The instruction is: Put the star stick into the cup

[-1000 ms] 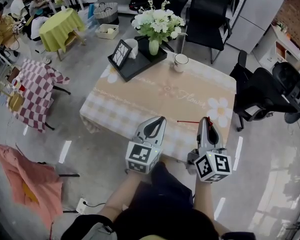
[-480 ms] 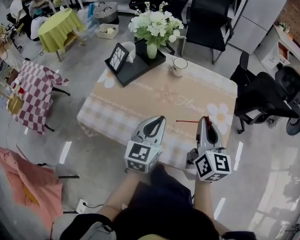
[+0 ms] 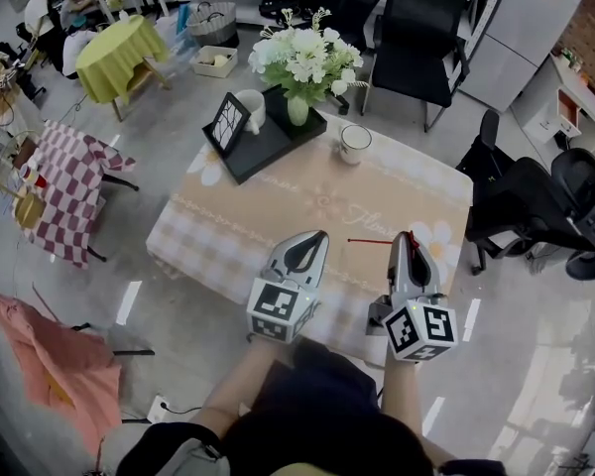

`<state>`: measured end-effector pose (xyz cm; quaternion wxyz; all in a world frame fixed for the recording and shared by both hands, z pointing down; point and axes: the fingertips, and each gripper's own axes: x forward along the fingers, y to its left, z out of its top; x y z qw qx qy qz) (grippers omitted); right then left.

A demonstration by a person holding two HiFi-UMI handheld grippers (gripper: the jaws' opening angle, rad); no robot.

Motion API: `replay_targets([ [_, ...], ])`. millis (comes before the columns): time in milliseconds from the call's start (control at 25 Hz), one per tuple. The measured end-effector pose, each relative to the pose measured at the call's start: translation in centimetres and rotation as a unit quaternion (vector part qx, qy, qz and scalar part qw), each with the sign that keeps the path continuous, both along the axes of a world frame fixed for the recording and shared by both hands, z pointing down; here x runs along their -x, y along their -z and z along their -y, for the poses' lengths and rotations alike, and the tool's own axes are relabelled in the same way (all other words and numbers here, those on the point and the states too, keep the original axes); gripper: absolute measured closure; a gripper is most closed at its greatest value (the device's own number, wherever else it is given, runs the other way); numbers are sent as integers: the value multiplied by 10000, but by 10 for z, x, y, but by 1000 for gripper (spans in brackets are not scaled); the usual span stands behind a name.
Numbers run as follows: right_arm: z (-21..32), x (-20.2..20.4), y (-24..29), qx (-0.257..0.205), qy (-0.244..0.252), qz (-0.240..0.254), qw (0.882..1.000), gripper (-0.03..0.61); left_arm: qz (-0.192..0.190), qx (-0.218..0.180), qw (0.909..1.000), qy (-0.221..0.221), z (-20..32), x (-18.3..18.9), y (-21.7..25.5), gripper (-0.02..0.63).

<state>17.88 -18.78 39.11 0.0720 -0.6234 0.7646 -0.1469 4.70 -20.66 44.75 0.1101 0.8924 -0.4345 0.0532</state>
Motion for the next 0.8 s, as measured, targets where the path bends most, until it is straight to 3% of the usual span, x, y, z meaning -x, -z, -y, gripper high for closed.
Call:
replay_targets([
  [400, 22, -25, -7, 16, -167, 241, 9996, 561, 65, 85, 9999, -134, 26, -22, -9, 601],
  [800, 22, -23, -14, 55, -154, 307, 9994, 561, 21, 95, 9999, -63, 31, -18, -14, 601],
])
